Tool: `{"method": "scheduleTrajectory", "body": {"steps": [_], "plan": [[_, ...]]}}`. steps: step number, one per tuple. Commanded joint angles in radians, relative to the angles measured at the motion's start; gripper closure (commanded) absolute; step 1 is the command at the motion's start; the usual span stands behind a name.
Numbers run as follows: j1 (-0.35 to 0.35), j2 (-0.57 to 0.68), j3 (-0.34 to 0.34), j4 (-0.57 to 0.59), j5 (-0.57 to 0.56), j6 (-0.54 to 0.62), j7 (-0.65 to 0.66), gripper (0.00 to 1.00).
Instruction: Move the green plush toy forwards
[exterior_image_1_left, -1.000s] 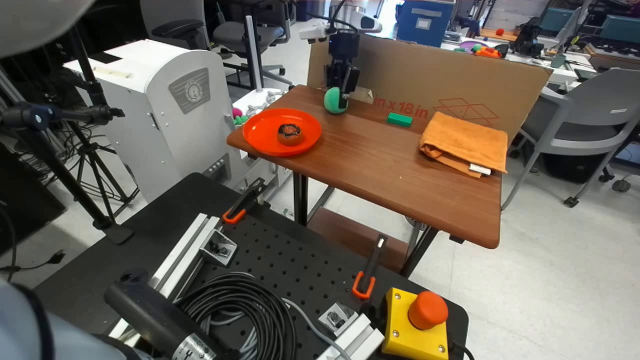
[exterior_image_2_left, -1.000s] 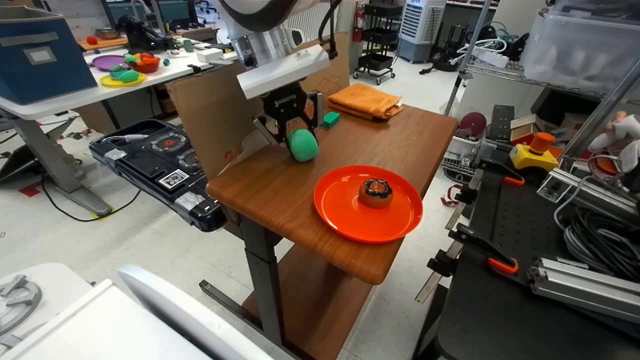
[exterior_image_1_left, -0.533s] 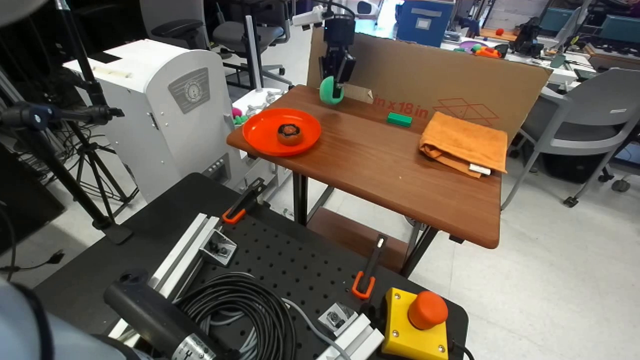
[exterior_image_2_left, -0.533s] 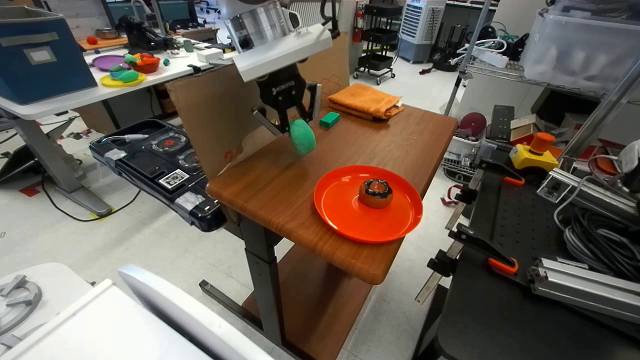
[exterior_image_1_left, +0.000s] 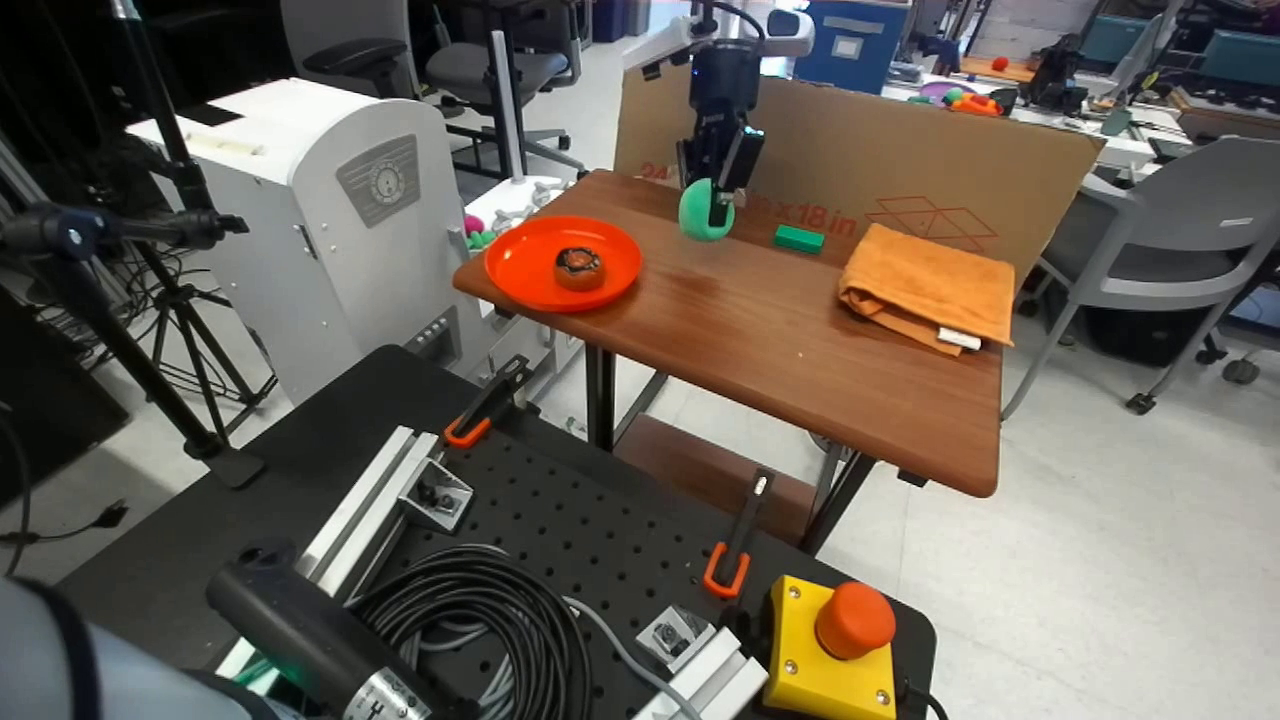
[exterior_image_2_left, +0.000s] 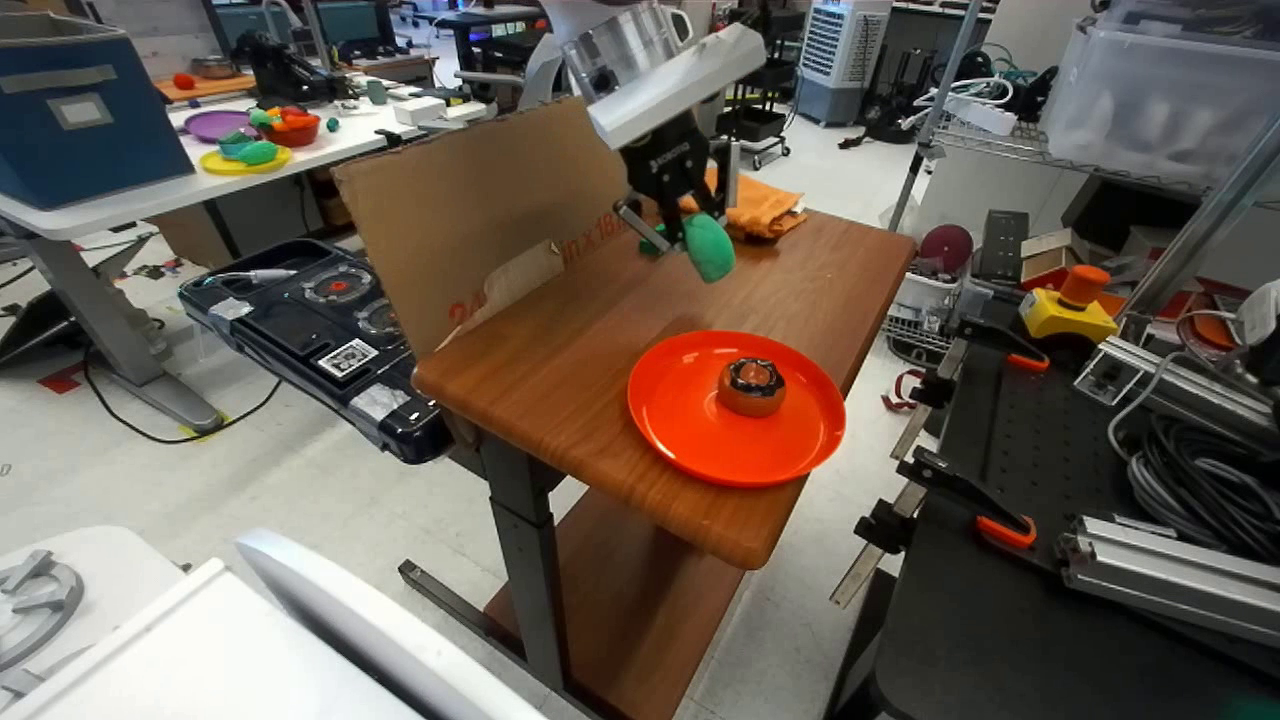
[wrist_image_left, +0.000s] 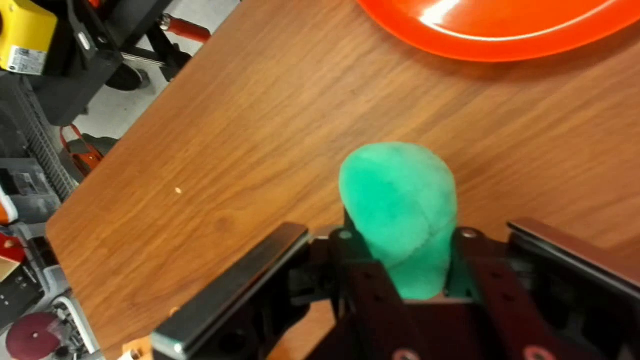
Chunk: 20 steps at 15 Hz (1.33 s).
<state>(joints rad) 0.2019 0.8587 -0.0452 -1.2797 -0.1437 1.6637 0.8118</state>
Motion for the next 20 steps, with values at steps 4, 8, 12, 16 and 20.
{"method": "scheduleTrajectory", "body": {"steps": [4,8,12,16,20], "plan": [[-0.062,-0.184,-0.059,-0.407,-0.009,0.187,-0.022,0.94],[-0.079,-0.215,-0.080,-0.503,-0.022,0.268,-0.021,0.50],[-0.079,-0.246,-0.077,-0.547,-0.019,0.283,-0.029,0.29],[-0.069,-0.302,-0.072,-0.588,-0.016,0.255,-0.024,0.01],[-0.034,-0.431,-0.068,-0.688,-0.077,0.313,-0.012,0.00]]}}
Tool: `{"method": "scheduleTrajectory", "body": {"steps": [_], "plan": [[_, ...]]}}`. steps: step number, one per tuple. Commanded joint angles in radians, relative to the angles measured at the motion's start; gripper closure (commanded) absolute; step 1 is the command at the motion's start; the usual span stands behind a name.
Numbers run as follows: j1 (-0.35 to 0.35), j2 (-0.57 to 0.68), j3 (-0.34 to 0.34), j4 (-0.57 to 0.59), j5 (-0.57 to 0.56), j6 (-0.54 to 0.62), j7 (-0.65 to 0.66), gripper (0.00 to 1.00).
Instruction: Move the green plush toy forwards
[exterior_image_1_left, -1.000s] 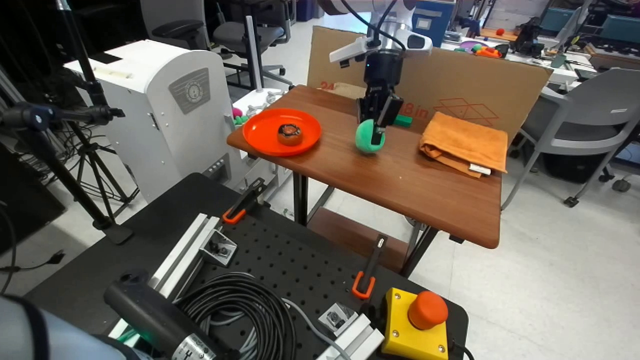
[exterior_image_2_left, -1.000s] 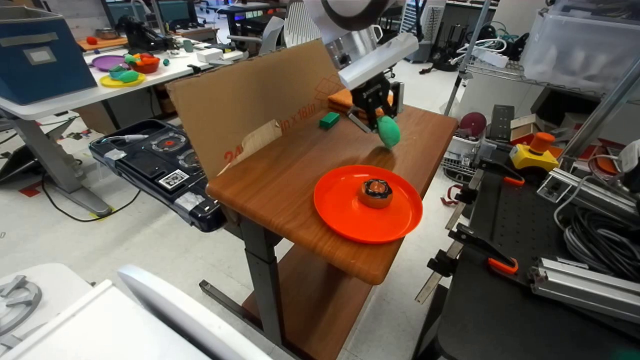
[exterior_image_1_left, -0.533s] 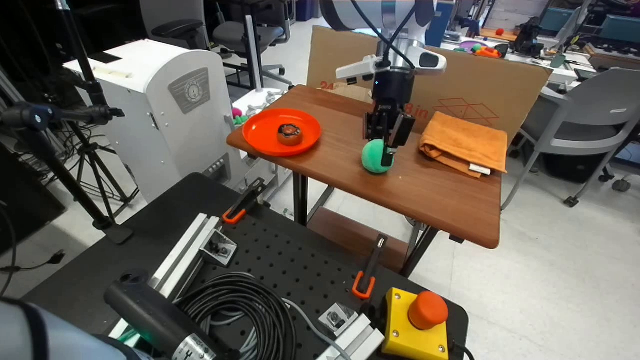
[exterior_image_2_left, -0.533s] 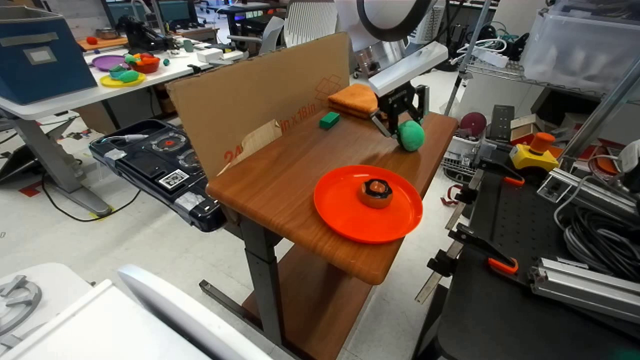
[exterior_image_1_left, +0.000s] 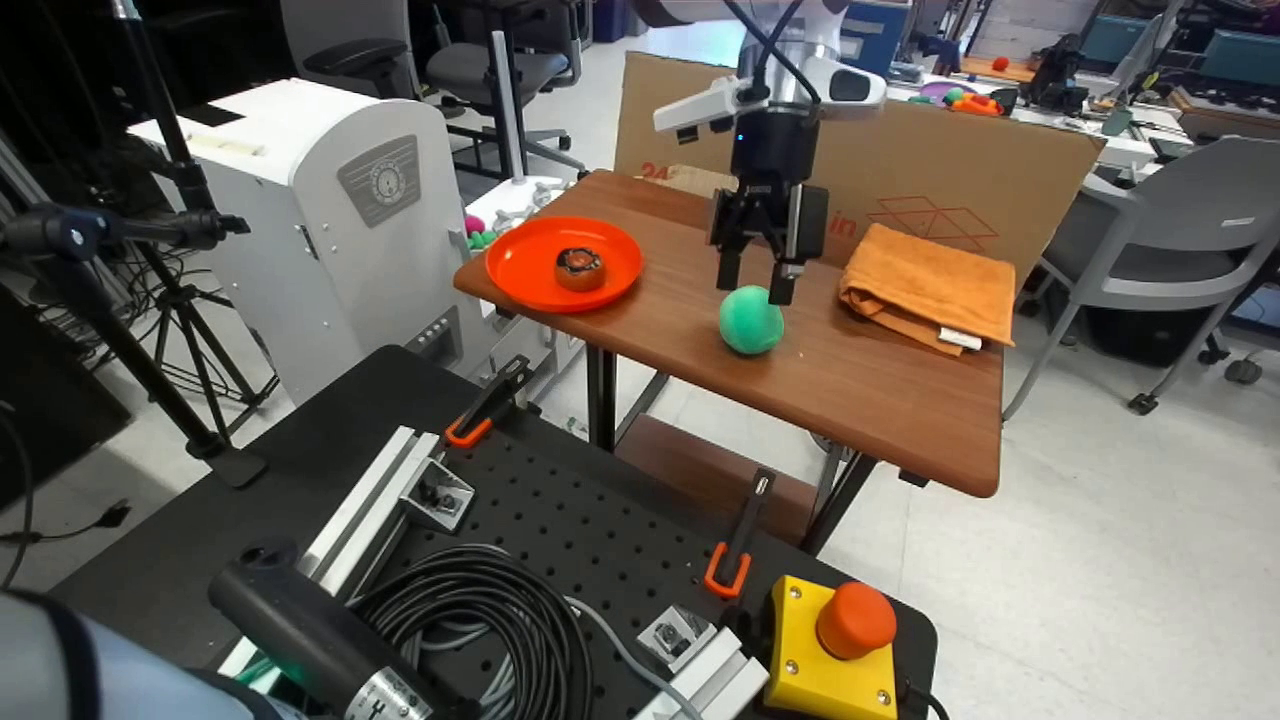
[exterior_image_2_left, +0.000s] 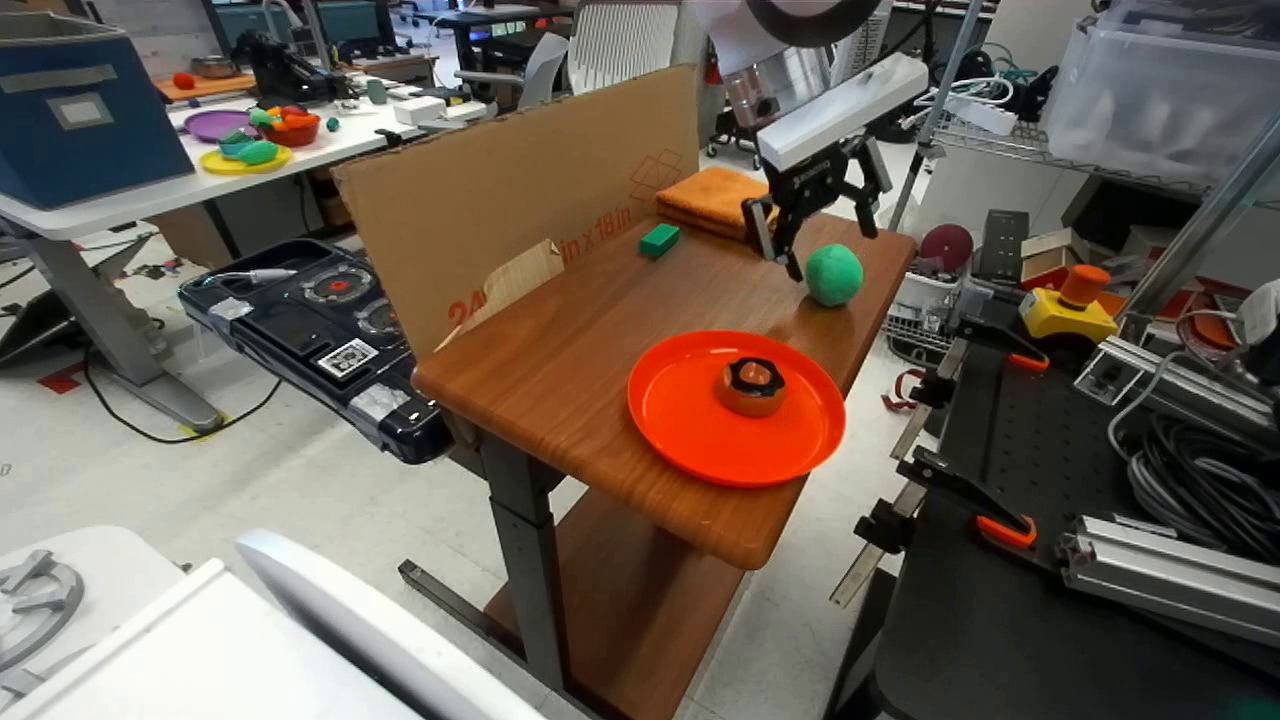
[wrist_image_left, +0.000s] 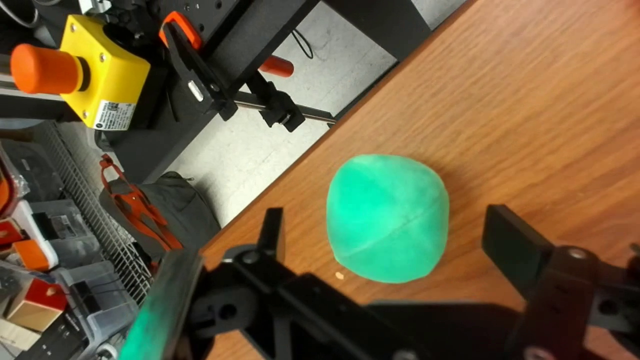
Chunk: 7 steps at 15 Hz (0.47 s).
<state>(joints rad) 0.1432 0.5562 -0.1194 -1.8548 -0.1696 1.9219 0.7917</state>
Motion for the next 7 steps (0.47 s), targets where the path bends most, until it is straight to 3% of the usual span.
{"method": "scheduleTrajectory", "body": {"steps": [1,2,3,7], "plan": [[0.037,-0.176,0.014,-0.153,-0.076,0.078,0.004,0.00],[0.045,-0.226,0.026,-0.200,-0.096,0.121,-0.001,0.00],[0.017,-0.107,0.023,-0.075,-0.057,0.043,0.004,0.00],[0.015,-0.129,0.031,-0.095,-0.061,0.047,0.007,0.00]]}}
